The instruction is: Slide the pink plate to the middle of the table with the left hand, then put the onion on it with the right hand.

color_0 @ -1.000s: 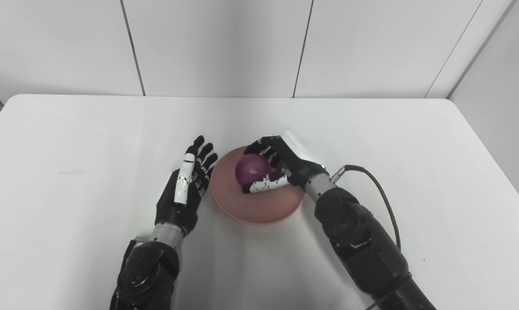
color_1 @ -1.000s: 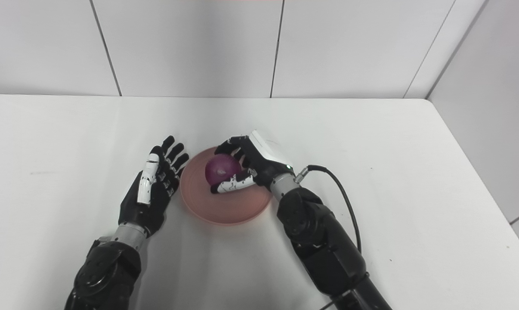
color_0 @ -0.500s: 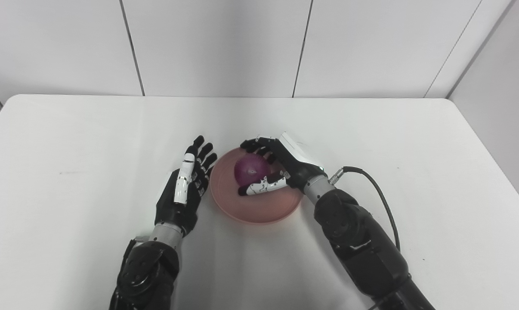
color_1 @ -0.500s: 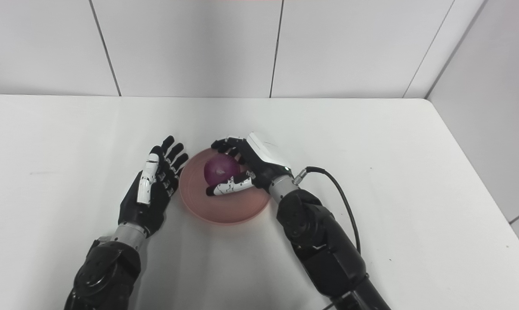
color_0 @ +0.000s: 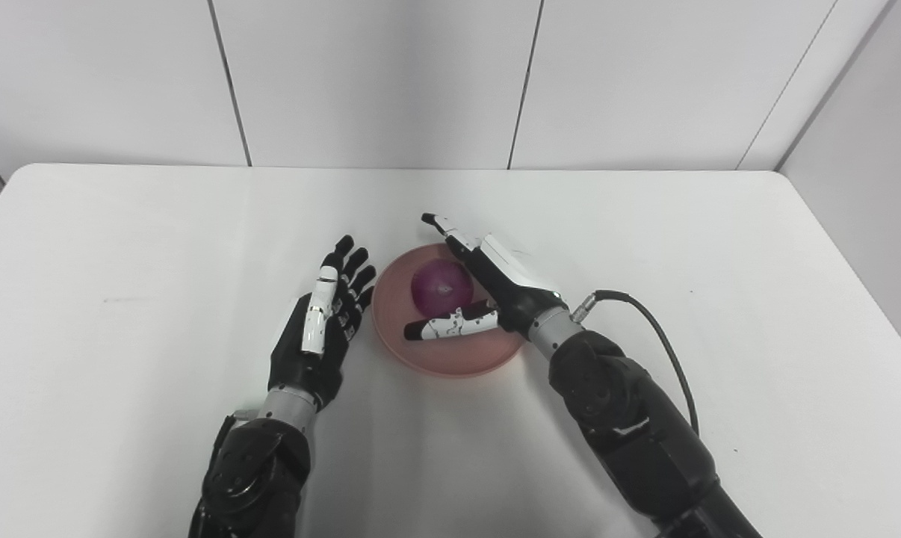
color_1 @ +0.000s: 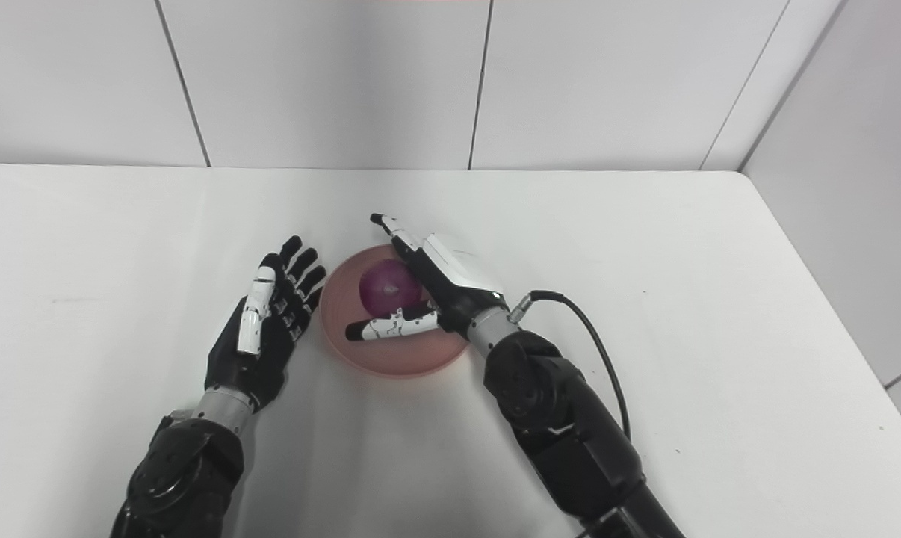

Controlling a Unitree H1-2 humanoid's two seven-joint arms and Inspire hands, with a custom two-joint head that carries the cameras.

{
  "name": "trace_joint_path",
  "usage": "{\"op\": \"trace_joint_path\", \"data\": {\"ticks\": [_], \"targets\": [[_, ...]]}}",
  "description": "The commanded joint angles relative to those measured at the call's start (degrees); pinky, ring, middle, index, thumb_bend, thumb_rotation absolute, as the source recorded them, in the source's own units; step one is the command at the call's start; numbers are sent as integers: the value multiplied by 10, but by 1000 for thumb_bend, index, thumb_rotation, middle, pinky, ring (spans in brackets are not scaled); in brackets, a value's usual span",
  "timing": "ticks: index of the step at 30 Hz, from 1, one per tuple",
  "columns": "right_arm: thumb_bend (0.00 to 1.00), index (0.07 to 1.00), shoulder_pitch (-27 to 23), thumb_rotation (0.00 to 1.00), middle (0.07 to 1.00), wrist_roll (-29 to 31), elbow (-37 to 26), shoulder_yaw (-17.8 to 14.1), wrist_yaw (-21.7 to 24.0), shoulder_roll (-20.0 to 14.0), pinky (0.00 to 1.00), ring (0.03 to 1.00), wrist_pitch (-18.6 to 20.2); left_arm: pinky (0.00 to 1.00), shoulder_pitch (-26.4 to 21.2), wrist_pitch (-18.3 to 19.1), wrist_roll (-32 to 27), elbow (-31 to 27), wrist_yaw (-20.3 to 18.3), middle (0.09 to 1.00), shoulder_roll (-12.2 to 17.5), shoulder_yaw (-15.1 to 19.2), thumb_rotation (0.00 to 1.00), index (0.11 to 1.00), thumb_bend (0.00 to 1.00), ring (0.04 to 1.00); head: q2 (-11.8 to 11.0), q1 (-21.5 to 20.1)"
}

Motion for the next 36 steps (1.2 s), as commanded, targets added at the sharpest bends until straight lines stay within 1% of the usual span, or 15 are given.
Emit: {"op": "trace_joint_path", "data": {"ticks": [1,3,5,8,11,13,17,18,19,20,24,27,31,34,36], "targets": [[1000,1000,-3,586,1000,10,-31,-20,-29,1,942,999,-45,950,-2,2,-3,-3,-2,984,2,2,1000,972,470,968,-1,-2],[1000,1000,3,601,1000,15,-43,-30,-37,2,943,1000,-53,950,-1,2,-5,-2,-3,985,1,4,1000,973,470,970,-2,-3],[1000,1000,10,618,1000,20,-55,-39,-41,2,914,991,-60,950,-1,2,-6,-2,-3,984,1,5,1000,972,469,969,-2,-4],[1000,1000,16,619,1000,24,-67,-48,-40,5,903,989,-60,947,-1,1,-5,-2,-4,981,0,7,1000,969,467,967,-3,-5],[1000,1000,29,581,1000,71,-106,-75,-22,15,906,983,-35,941,-1,0,-6,-1,-5,980,0,7,1000,968,464,963,-4,-6],[1000,1000,32,570,1000,80,-115,-83,-17,19,906,979,-31,939,-1,0,-6,-1,-6,978,0,8,1000,966,463,962,-4,-7],[1000,1000,54,600,1000,117,-156,-121,-25,29,923,990,-29,936,0,3,-4,-2,-5,977,0,9,1000,966,464,960,-6,-13],[1000,1000,61,601,1000,131,-165,-136,-28,37,923,991,-15,935,-1,0,-4,0,-6,977,1,10,1000,966,464,960,-7,-15],[1000,1000,68,610,1000,140,-173,-150,-31,45,874,995,0,936,-1,-2,-4,2,-8,978,1,10,1000,966,464,960,-8,-17],[1000,1000,73,621,1000,143,-180,-160,-35,50,858,998,12,938,-2,-3,-5,4,-8,977,1,11,1000,967,463,960,-8,-17],[1000,1000,80,663,1000,136,-189,-174,-35,56,851,1000,28,941,-2,-3,-5,5,-11,977,0,14,1000,966,462,961,-9,-18],[1000,1000,101,732,971,94,-185,-184,-65,49,846,945,18,940,-3,-5,-2,9,-13,977,4,14,1000,967,465,961,-10,-18],[1000,1000,124,739,979,105,-175,-200,-84,60,855,946,11,944,-3,-7,-3,11,-16,979,5,15,1000,970,469,964,-10,-19],[996,1000,147,760,973,101,-174,-206,-99,71,877,939,18,942,-3,-7,-3,10,-17,976,7,16,1000,967,467,961,-11,-22],[960,997,157,762,965,97,-177,-208,-107,78,881,938,24,944,-3,-6,-3,9,-18,978,8,17,1000,969,467,962,-12,-24]]}}
